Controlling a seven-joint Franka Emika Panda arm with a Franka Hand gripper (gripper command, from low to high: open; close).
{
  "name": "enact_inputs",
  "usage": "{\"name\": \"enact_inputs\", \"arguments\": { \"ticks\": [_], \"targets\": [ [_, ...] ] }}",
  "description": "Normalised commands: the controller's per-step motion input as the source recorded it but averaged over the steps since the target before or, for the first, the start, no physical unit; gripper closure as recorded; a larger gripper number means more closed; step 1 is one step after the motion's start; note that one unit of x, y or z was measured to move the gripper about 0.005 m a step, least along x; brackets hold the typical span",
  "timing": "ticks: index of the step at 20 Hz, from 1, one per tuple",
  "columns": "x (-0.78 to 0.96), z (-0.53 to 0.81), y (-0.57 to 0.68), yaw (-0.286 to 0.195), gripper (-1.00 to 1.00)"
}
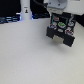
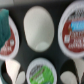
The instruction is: Open the kcup holder, insert the kcup into the holder, and close the kcup holder
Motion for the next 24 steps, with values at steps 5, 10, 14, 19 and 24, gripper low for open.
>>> {"name": "enact_inputs", "arguments": {
  "ticks": [5,10,14,19,24],
  "targets": [
    [0.86,0.17,-0.18,0.002,-1.00],
    [0.83,0.02,-0.01,0.033,-1.00],
    [0.38,-0.17,0.27,0.112,-1.00],
    [0.01,-0.27,0.25,0.159,-1.00],
    [-0.33,-0.23,0.28,0.154,-1.00]
  ]
}}
